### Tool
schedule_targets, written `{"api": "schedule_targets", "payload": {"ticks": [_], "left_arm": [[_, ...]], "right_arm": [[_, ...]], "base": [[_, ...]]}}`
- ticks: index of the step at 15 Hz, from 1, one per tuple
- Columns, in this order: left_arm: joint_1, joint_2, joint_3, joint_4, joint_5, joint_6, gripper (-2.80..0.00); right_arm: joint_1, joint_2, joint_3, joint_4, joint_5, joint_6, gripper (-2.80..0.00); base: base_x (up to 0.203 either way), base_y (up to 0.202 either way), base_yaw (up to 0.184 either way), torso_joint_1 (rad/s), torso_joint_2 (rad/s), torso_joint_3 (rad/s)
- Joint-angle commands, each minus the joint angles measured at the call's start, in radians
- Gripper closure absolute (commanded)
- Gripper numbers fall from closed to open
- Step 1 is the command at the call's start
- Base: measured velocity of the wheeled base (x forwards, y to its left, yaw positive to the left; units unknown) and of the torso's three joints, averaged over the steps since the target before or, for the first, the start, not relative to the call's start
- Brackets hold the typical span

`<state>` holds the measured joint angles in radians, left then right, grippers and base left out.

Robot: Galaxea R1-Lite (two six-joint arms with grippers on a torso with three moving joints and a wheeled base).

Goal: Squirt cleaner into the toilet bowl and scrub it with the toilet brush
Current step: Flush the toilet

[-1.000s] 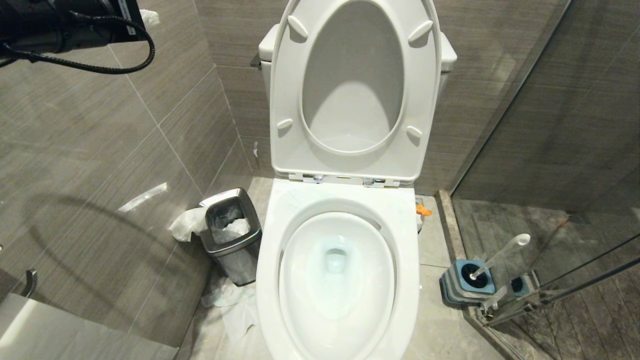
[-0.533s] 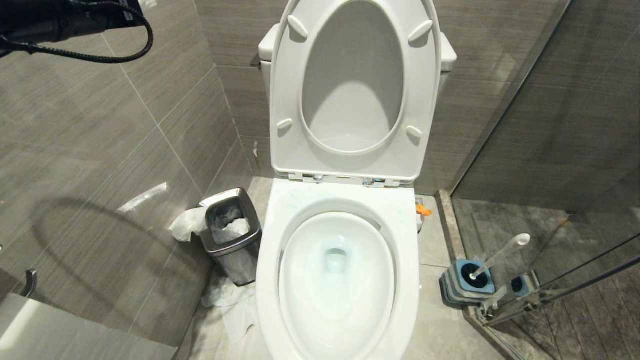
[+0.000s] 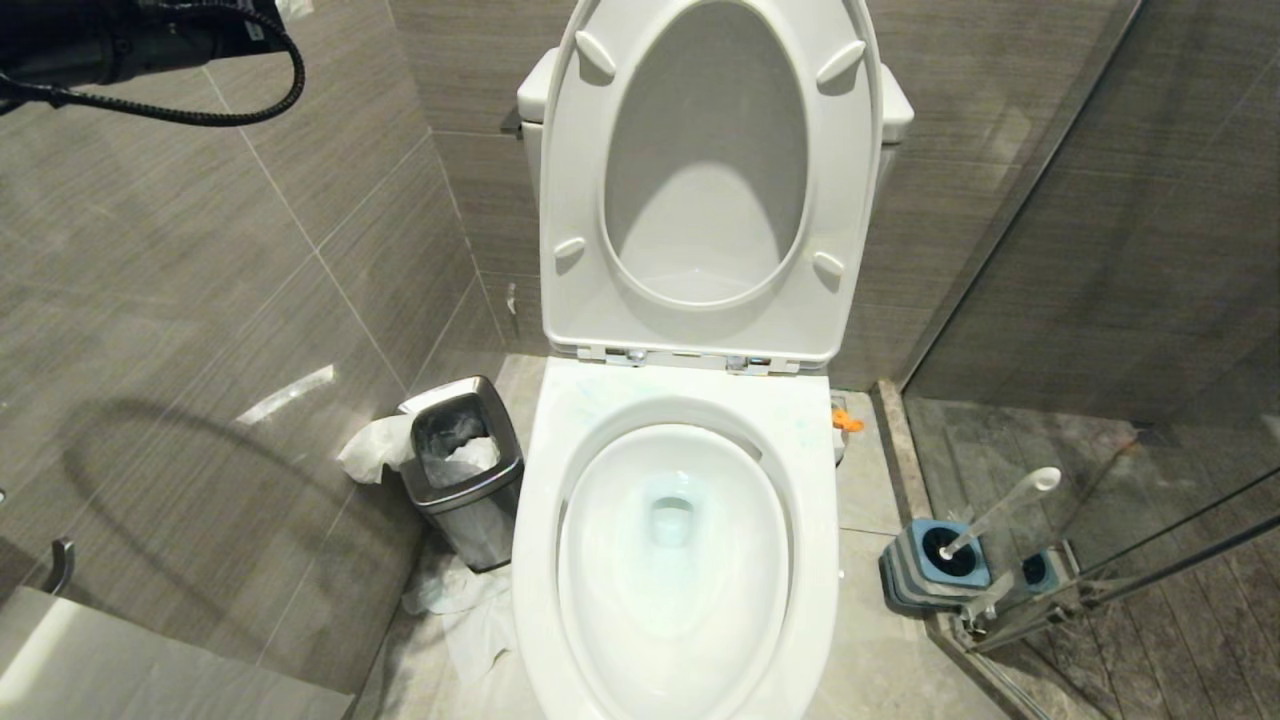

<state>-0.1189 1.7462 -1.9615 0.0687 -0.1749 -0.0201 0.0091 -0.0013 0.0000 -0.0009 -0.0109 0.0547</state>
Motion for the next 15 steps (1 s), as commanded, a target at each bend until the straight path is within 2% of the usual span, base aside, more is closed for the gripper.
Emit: {"api": "schedule_targets", "payload": {"ticks": [1, 15], "left_arm": [[-0.007, -0.002, 0.007, 0.002, -0.002, -0.001, 0.0], [-0.034, 0.003, 0.019, 0.0, 0.02, -0.001, 0.0]], "right_arm": [[0.0, 0.001, 0.0, 0.001, -0.001, 0.001, 0.0], [0.0, 0.001, 0.0, 0.001, 0.0, 0.001, 0.0]], "base": [[0.0, 0.0, 0.0, 0.0, 0.0, 0.0], [0.0, 0.0, 0.0, 0.0, 0.0, 0.0]]}}
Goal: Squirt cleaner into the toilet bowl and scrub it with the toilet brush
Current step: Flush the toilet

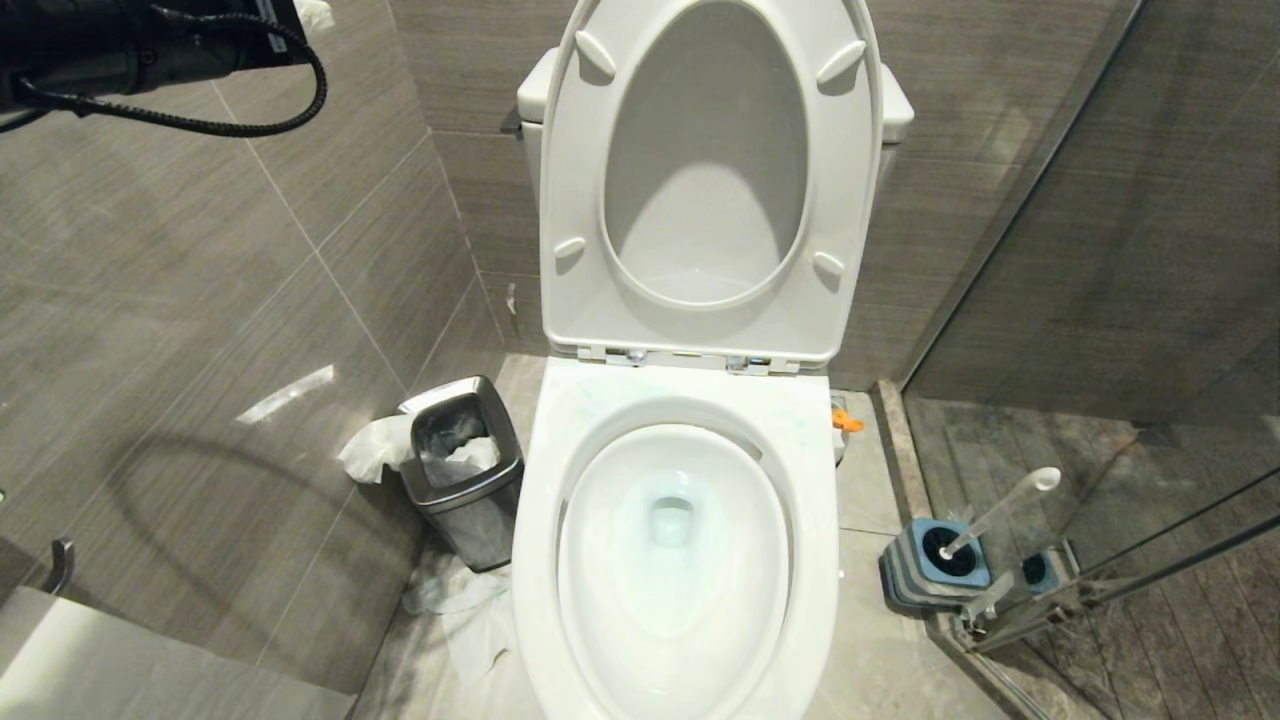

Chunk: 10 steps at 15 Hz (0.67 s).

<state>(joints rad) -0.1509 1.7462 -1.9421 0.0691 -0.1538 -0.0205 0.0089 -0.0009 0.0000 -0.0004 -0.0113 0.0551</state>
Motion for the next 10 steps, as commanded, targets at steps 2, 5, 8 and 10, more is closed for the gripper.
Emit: {"api": "schedule_targets", "payload": {"ticks": [2, 5, 8, 10], "left_arm": [[-0.003, 0.003, 0.0, 0.0, -0.001, -0.001, 0.0], [-0.003, 0.003, -0.001, -0.001, -0.001, -0.001, 0.0], [-0.012, 0.004, 0.0, 0.004, -0.001, 0.008, 0.0], [-0.022, 0.003, 0.003, 0.042, 0.0, 0.013, 0.0]], "right_arm": [[0.002, 0.001, 0.0, 0.0, 0.0, 0.0, 0.0], [0.002, 0.001, 0.0, -0.001, -0.001, 0.0, 0.0], [0.0, 0.001, 0.0, -0.001, 0.0, 0.0, 0.0], [0.0, 0.001, 0.0, 0.0, 0.0, 0.0, 0.0]], "base": [[0.0, 0.0, 0.0, 0.0, 0.0, 0.0], [0.0, 0.0, 0.0, 0.0, 0.0, 0.0], [0.0, 0.0, 0.0, 0.0, 0.0, 0.0], [0.0, 0.0, 0.0, 0.0, 0.0, 0.0]]}}
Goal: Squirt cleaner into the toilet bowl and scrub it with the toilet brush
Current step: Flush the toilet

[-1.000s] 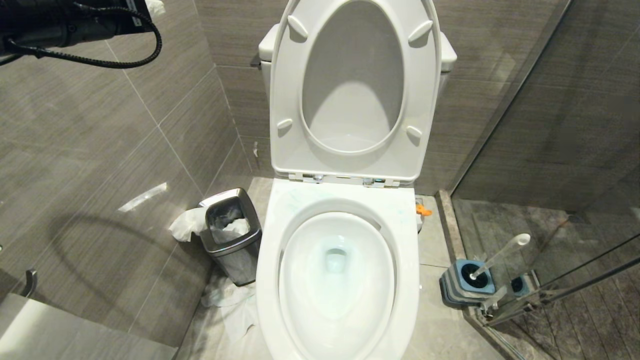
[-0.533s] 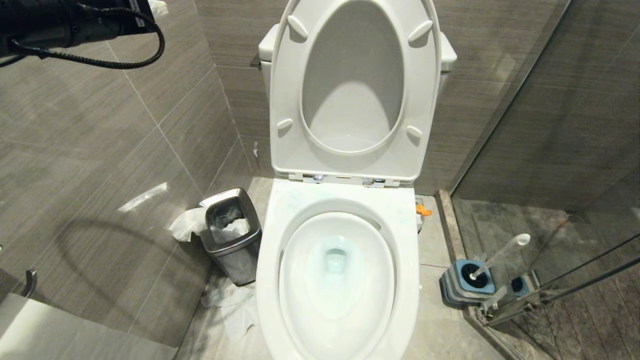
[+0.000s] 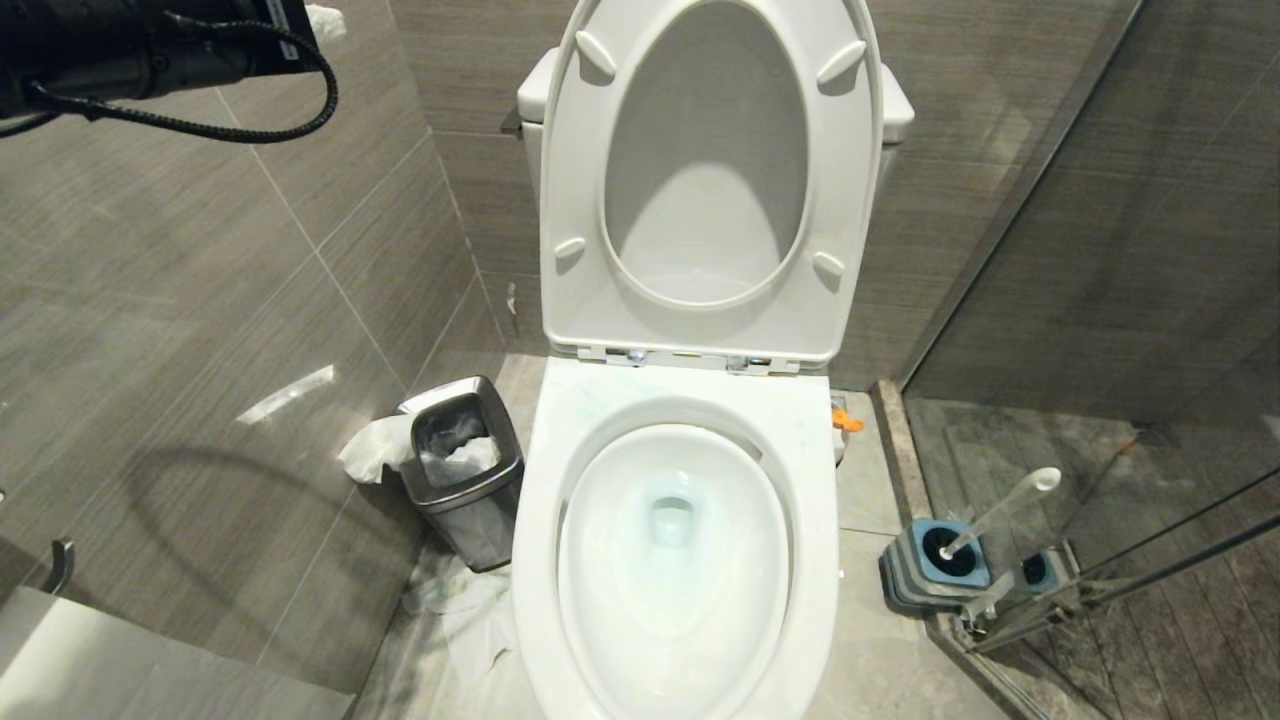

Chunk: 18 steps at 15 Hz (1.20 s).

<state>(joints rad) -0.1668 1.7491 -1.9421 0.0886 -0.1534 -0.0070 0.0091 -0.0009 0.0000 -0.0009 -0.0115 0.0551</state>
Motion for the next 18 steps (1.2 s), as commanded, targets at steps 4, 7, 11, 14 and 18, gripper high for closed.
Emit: {"api": "schedule_targets", "payload": {"ticks": [4, 7, 11, 14, 18], "left_arm": [[-0.007, 0.001, 0.003, 0.086, 0.033, -0.001, 0.0], [-0.008, 0.001, 0.003, 0.088, 0.034, -0.001, 0.0], [-0.014, 0.0, 0.003, 0.091, 0.04, 0.002, 0.0], [-0.016, 0.0, 0.003, 0.091, 0.06, 0.009, 0.0], [-0.016, -0.002, 0.003, 0.091, 0.061, 0.032, 0.0]], "right_arm": [[0.0, 0.001, 0.0, -0.001, 0.0, 0.0, 0.0], [0.0, 0.001, 0.0, -0.001, 0.001, 0.0, 0.0], [0.0, 0.001, 0.0, -0.001, -0.001, 0.0, 0.0], [0.0, 0.001, 0.0, 0.0, 0.0, 0.0, 0.0], [0.0, 0.001, 0.0, 0.0, 0.001, 0.0, 0.0]], "base": [[0.0, 0.0, 0.0, 0.0, 0.0, 0.0], [0.0, 0.0, 0.0, 0.0, 0.0, 0.0], [0.0, 0.0, 0.0, 0.0, 0.0, 0.0], [0.0, 0.0, 0.0, 0.0, 0.0, 0.0], [0.0, 0.0, 0.0, 0.0, 0.0, -0.085]]}}
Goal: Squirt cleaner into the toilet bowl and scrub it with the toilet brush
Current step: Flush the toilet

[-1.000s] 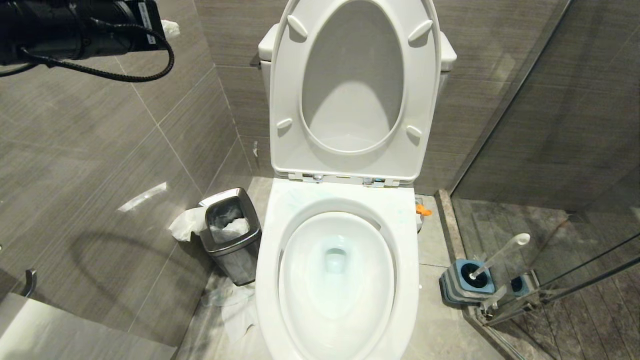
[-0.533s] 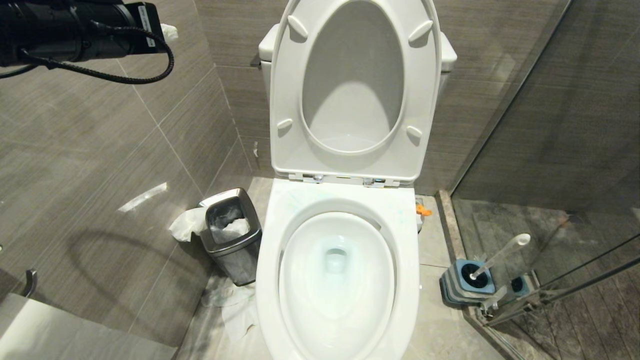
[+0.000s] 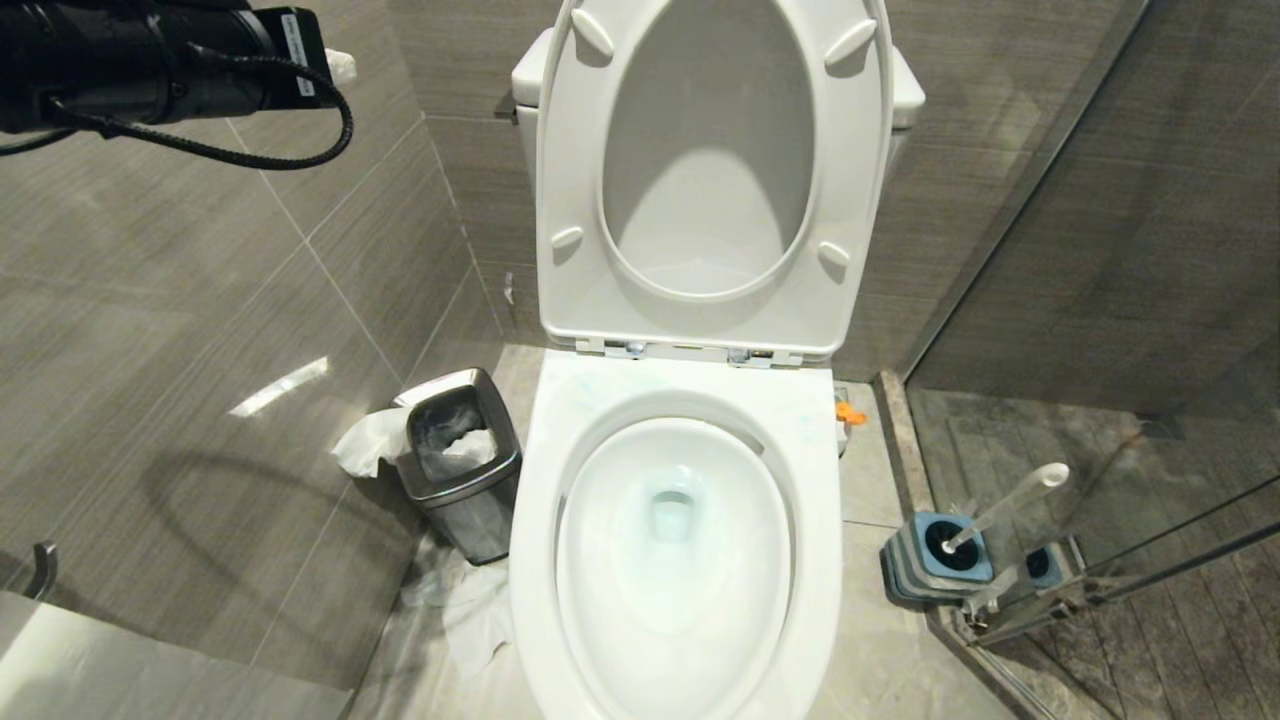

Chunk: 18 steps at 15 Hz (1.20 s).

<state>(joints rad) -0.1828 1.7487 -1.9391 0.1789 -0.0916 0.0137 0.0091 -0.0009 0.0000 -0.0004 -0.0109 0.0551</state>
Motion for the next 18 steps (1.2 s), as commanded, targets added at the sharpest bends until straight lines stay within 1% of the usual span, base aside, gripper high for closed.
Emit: {"api": "schedule_targets", "payload": {"ticks": [1, 4, 6, 8, 10, 11, 13, 14, 16, 18], "left_arm": [[0.0, -0.003, -0.003, 0.001, 0.0, 0.024, 0.0], [0.0, -0.008, -0.009, -0.026, 0.001, 0.042, 0.0], [0.0, -0.011, -0.009, -0.072, 0.026, 0.041, 0.0], [-0.001, -0.012, -0.009, -0.144, 0.069, 0.035, 0.0], [-0.022, -0.01, -0.009, -0.252, 0.12, 0.032, 0.0], [-0.03, -0.008, -0.009, -0.316, 0.129, 0.031, 0.0], [-0.042, -0.003, -0.009, -0.431, 0.132, 0.028, 0.0], [-0.047, 0.0, -0.009, -0.472, 0.133, 0.025, 0.0], [-0.049, 0.008, -0.009, -0.529, 0.133, -0.016, 0.0], [-0.05, 0.014, -0.009, -0.572, 0.133, -0.029, 0.0]], "right_arm": [[0.0, 0.001, 0.0, -0.001, -0.001, 0.0, 0.0], [0.0, 0.001, 0.0, -0.001, -0.001, 0.0, 0.0], [0.001, 0.001, 0.0, -0.001, 0.0, 0.0, 0.0], [0.0, 0.001, 0.0, 0.0, 0.0, 0.0, 0.0], [0.0, 0.001, 0.0, -0.001, 0.0, 0.0, 0.0], [0.0, 0.001, 0.0, -0.001, 0.0, 0.0, 0.0], [0.001, 0.001, 0.0, 0.0, -0.001, 0.0, 0.0], [0.0, 0.001, 0.0, -0.001, 0.0, 0.0, 0.0], [0.0, 0.001, 0.0, -0.001, -0.001, 0.0, 0.0], [0.0, 0.001, 0.0, -0.001, 0.0, 0.0, 0.0]], "base": [[0.0, 0.0, 0.0, 0.007, 0.0, -0.175], [0.0, 0.0, 0.0, 0.006, 0.0, -0.191], [0.0, 0.0, 0.0, 0.002, 0.0, -0.193], [0.0, 0.0, 0.0, 0.006, 0.0, -0.195], [0.0, 0.0, 0.0, 0.005, 0.0, -0.194], [0.0, 0.0, 0.0, -0.001, 0.0, -0.196], [0.0, 0.0, 0.0, 0.005, 0.01, -0.197], [0.0, 0.0, 0.0, 0.011, 0.0, -0.202], [0.0, 0.0, 0.0, -0.001, 0.0, -0.203], [0.0, 0.0, 0.0, 0.002, 0.0, -0.199]]}}
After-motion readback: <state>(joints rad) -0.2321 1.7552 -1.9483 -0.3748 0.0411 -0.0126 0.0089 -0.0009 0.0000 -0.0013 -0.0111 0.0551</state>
